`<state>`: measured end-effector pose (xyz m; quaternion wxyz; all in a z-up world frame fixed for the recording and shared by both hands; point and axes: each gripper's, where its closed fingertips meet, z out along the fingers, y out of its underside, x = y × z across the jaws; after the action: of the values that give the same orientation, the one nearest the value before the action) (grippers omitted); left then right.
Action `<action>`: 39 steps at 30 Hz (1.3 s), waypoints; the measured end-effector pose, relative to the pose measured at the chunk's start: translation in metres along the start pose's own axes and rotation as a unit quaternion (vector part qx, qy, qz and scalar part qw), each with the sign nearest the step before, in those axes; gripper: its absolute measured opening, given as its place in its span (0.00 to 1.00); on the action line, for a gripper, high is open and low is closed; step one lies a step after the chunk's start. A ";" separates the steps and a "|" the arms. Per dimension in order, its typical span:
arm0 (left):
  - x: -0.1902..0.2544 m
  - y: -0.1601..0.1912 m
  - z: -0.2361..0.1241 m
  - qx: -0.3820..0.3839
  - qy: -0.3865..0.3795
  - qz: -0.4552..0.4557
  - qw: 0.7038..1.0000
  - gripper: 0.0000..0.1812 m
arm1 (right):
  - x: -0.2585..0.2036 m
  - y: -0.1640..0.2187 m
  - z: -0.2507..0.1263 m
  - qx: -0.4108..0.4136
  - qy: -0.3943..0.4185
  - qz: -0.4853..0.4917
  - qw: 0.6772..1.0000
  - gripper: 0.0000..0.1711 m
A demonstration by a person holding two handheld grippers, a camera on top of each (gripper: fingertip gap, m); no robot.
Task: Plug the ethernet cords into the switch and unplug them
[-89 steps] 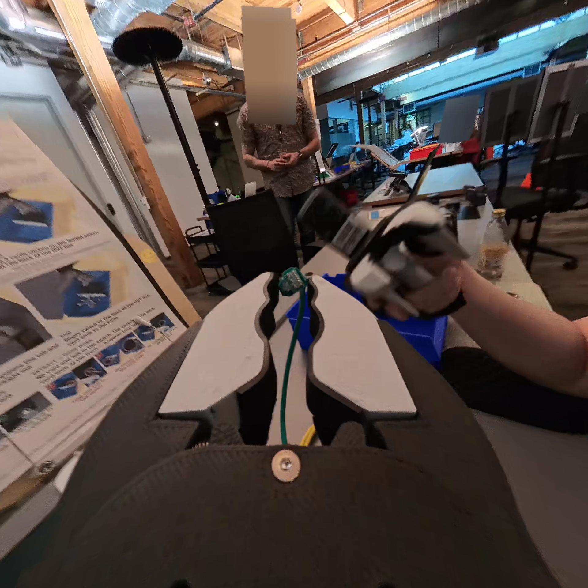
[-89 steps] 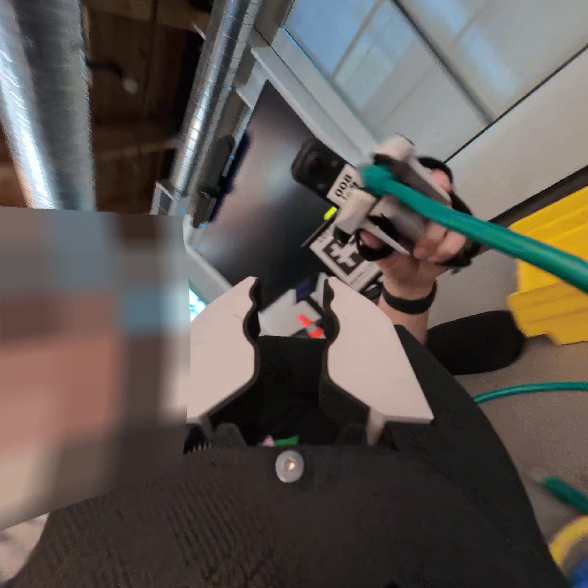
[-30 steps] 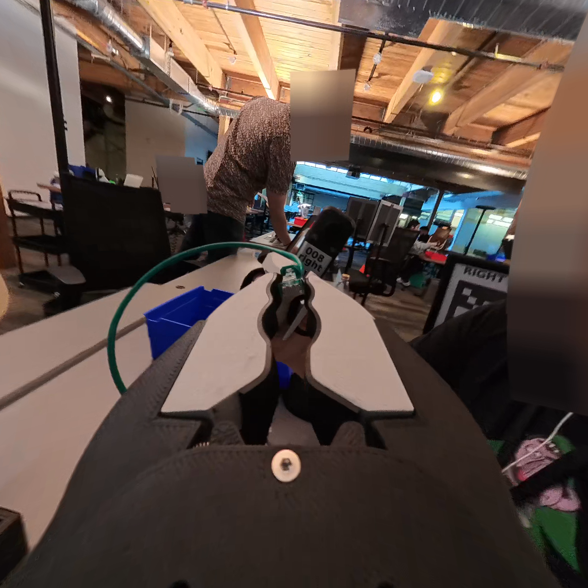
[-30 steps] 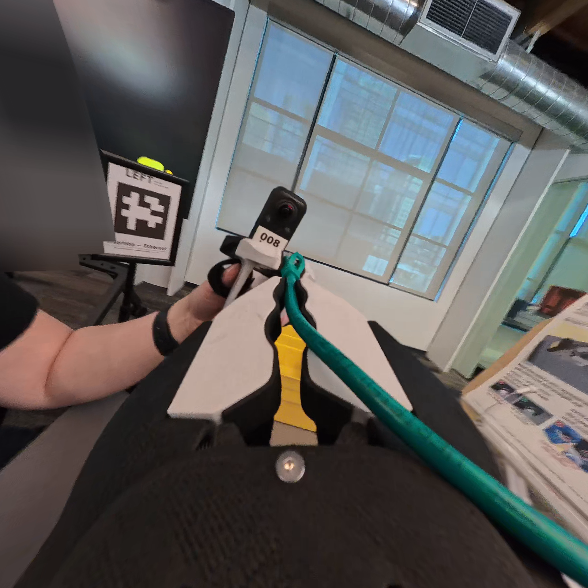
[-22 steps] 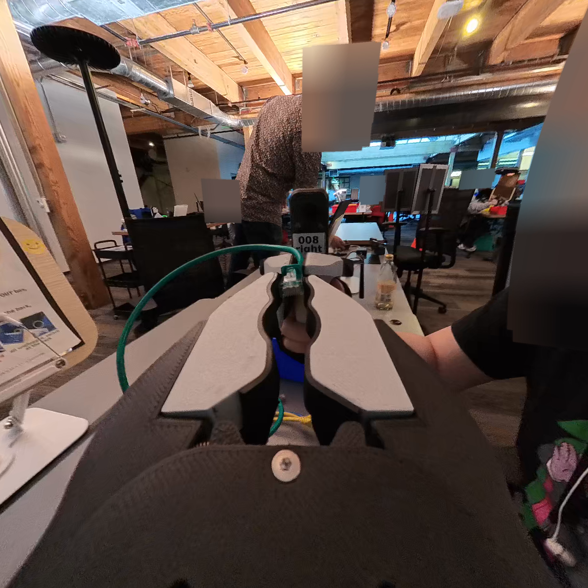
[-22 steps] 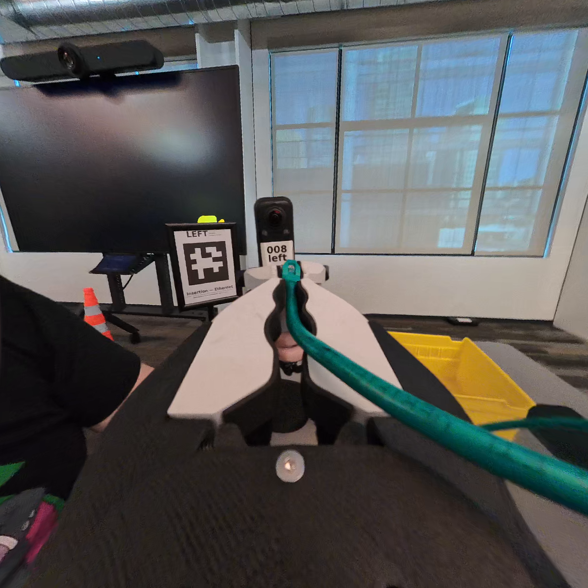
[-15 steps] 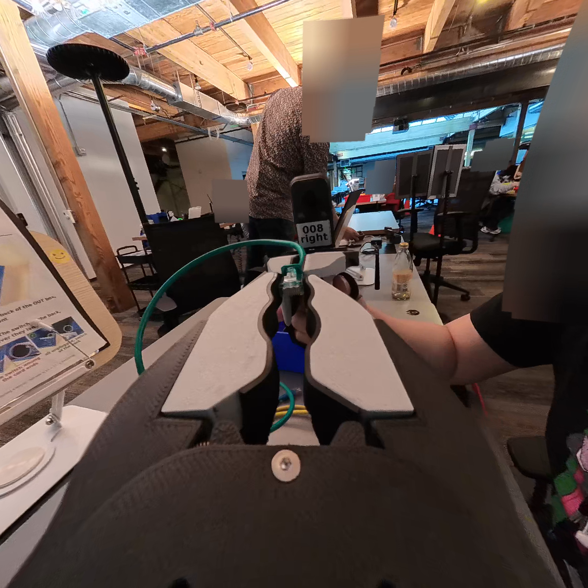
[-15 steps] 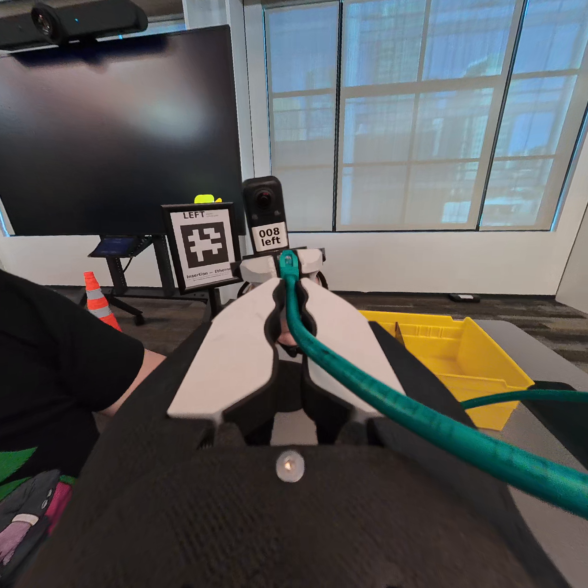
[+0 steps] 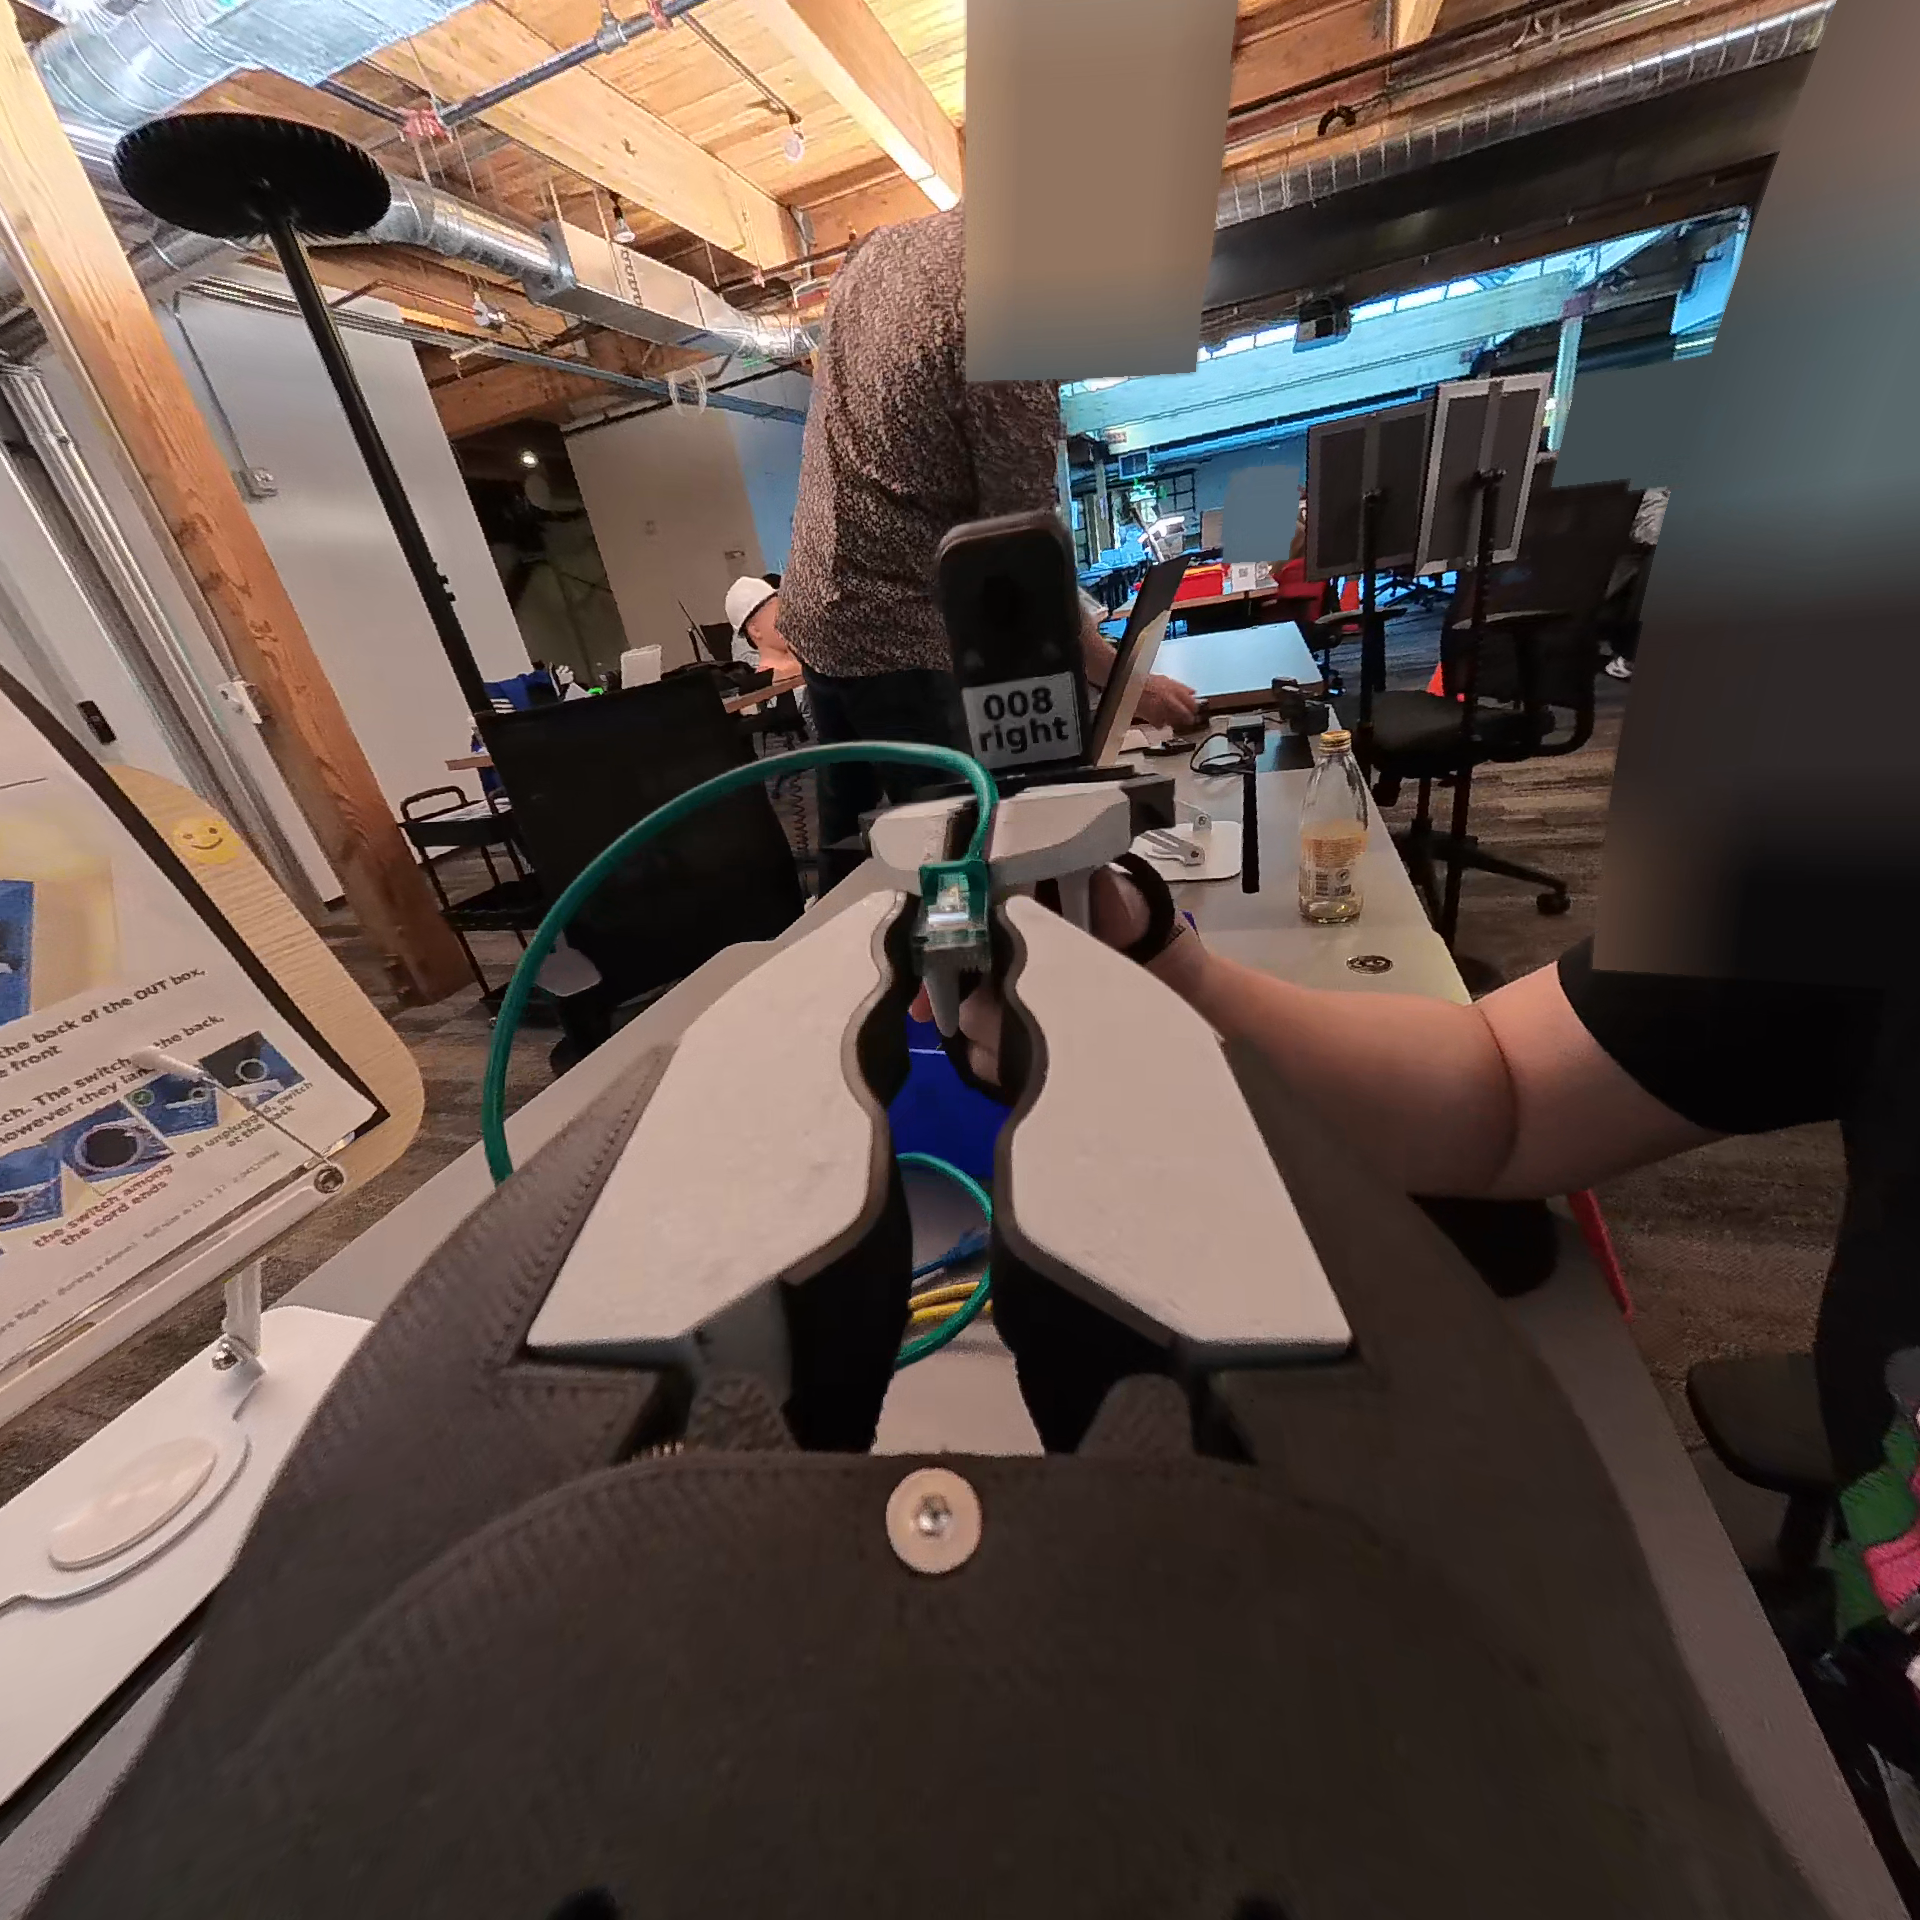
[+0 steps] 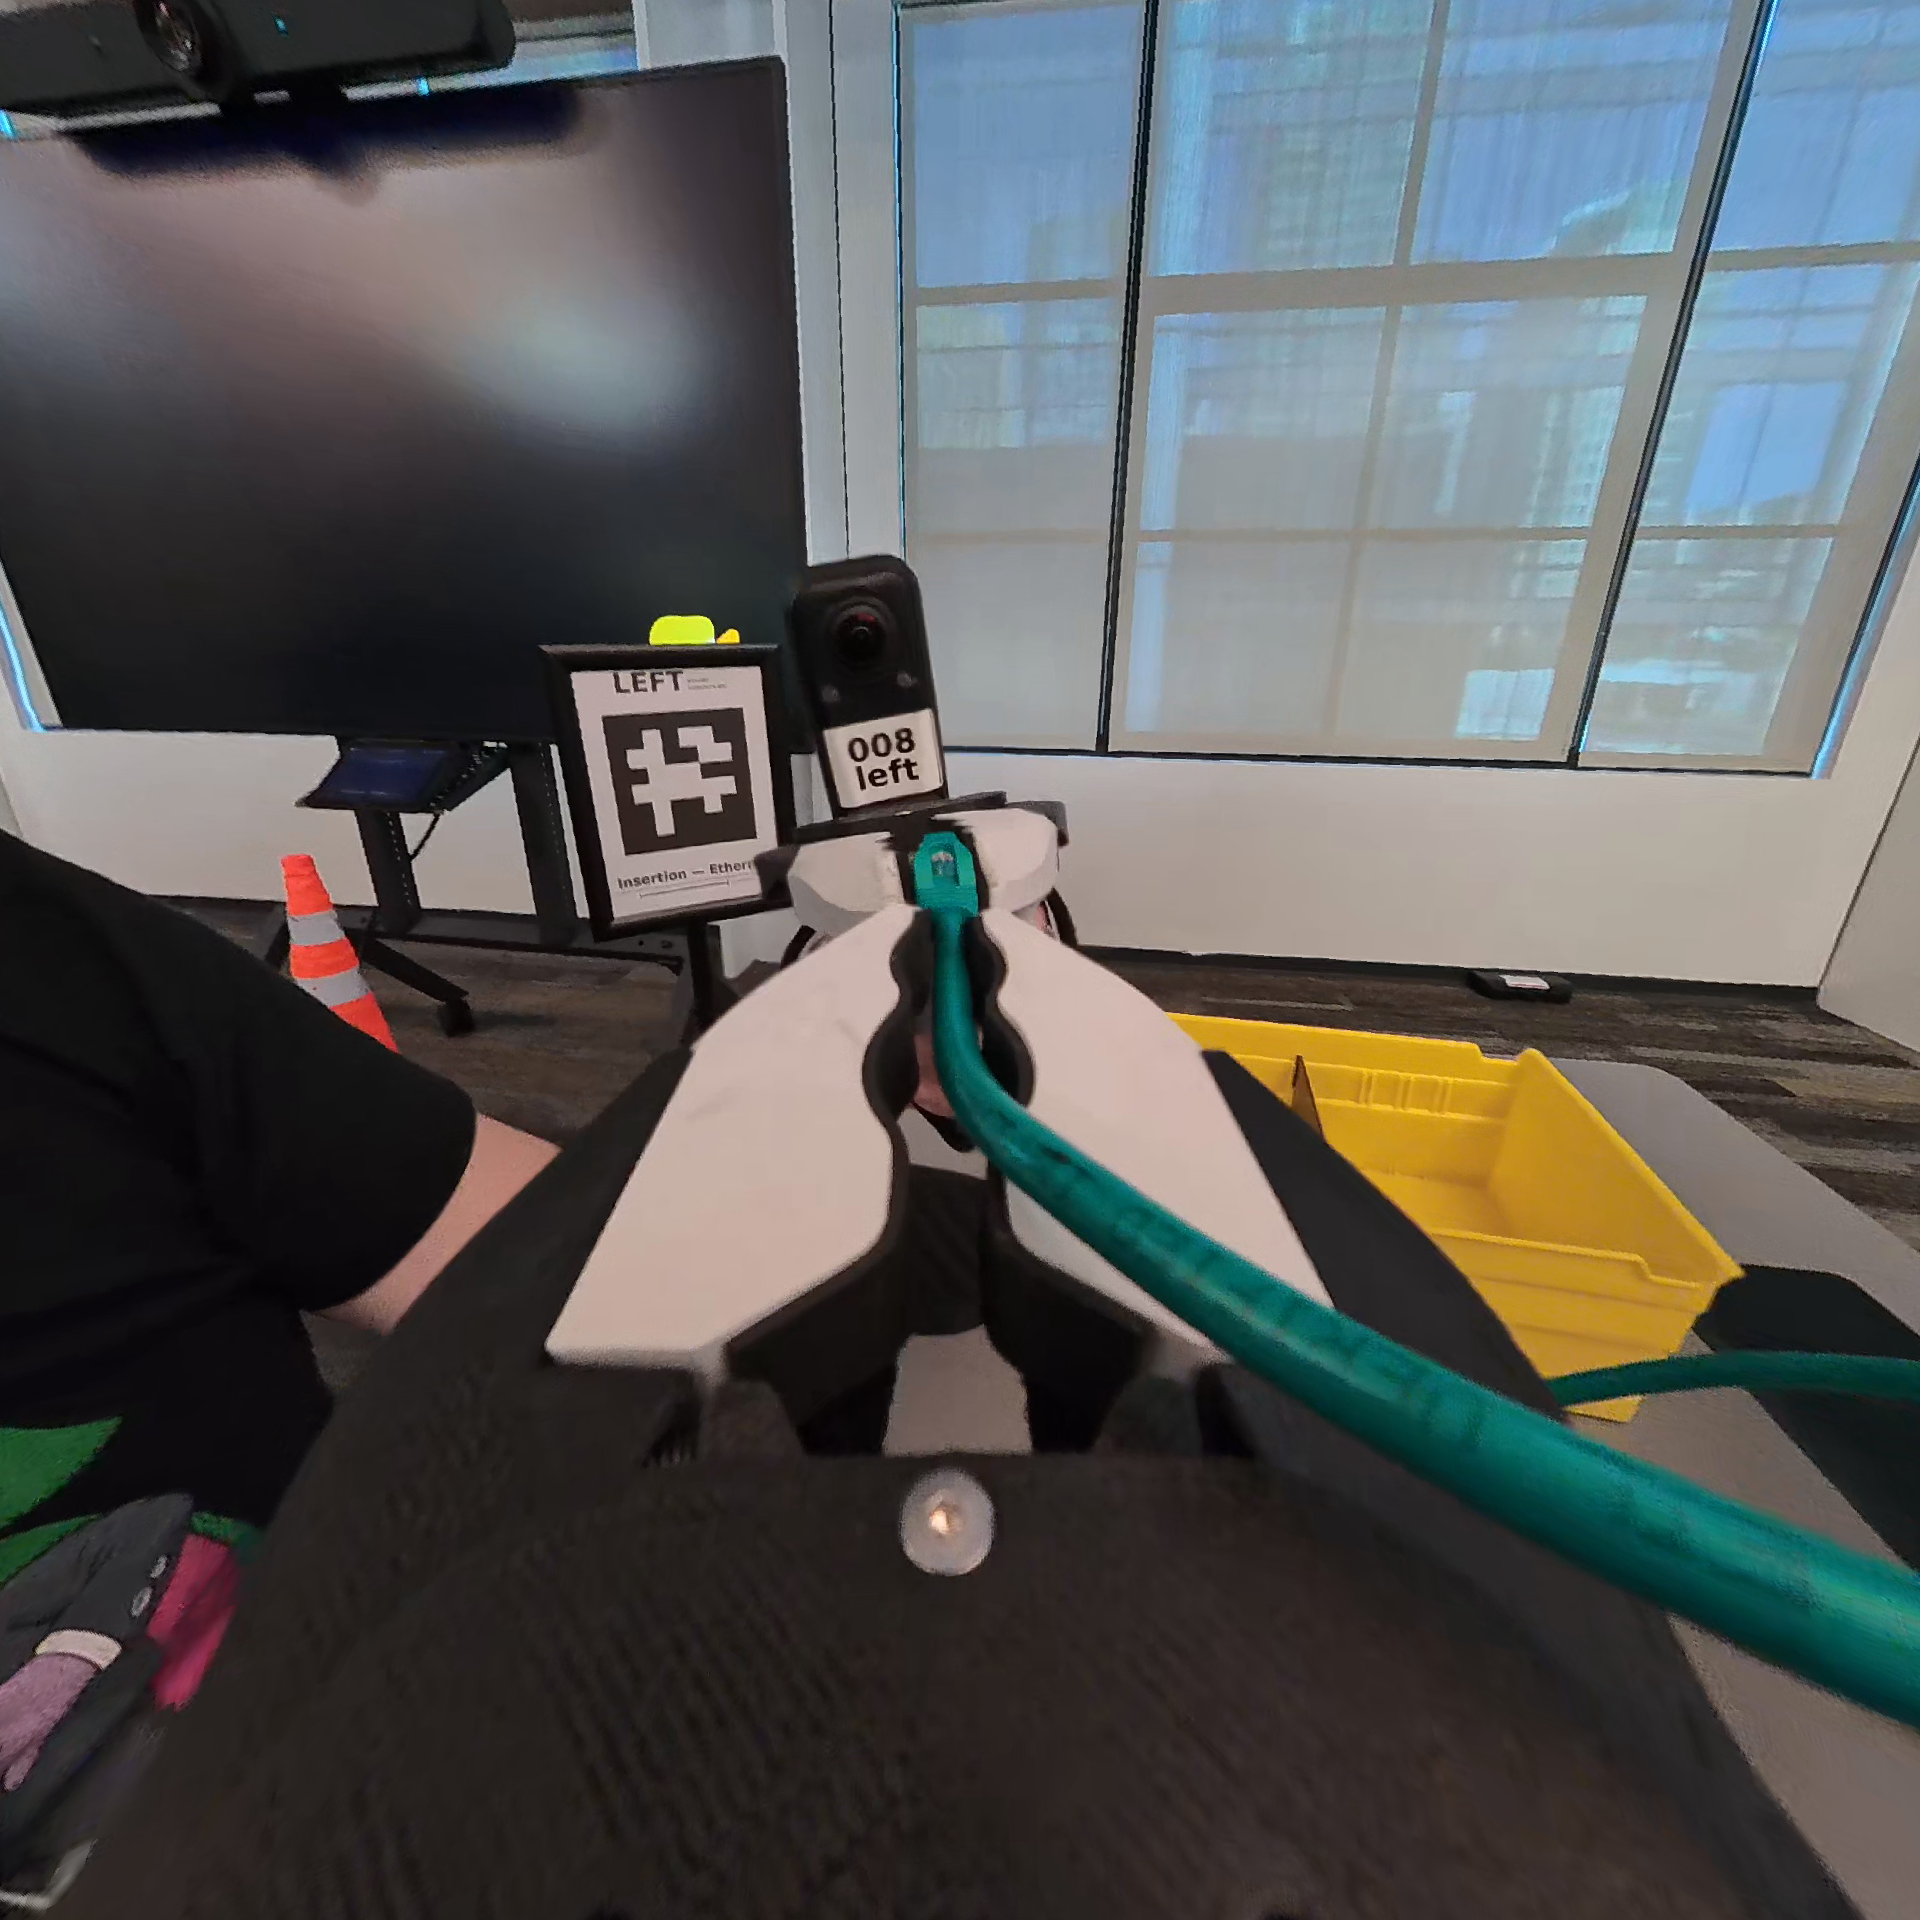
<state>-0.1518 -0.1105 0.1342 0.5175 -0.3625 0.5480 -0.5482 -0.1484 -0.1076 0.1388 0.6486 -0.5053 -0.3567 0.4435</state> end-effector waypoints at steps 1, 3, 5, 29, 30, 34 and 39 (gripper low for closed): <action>0.001 0.000 0.000 0.000 0.002 0.001 1.000 0.06 | -0.001 0.000 0.000 -0.004 -0.001 -0.008 1.000 0.04; 0.002 0.000 0.000 -0.001 0.004 0.001 1.000 0.06 | -0.002 0.000 -0.001 -0.008 0.000 -0.023 1.000 0.04; 0.003 0.001 0.001 -0.002 0.006 0.000 1.000 0.07 | -0.003 0.001 -0.001 -0.013 0.001 -0.033 0.999 0.04; -0.182 0.255 -0.042 -0.273 -0.360 -0.052 0.891 0.43 | 0.027 -0.025 -0.049 -0.087 0.160 -0.224 0.957 0.03; -0.184 0.260 -0.042 -0.275 -0.352 -0.068 0.892 0.45 | 0.027 -0.025 -0.050 -0.088 0.159 -0.224 0.958 0.03; -0.186 0.274 -0.039 -0.275 -0.309 -0.136 0.900 0.47 | 0.029 -0.024 -0.051 -0.088 0.157 -0.216 0.960 0.03; -0.181 0.288 -0.043 -0.320 -0.283 -0.160 0.890 0.44 | 0.032 -0.024 -0.054 -0.089 0.160 -0.211 0.960 0.03</action>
<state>-0.1073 0.1134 -0.1223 0.4121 -0.7309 0.4586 -0.2928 -0.0827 -0.0980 0.1494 0.7285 -0.5387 -0.3846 0.1762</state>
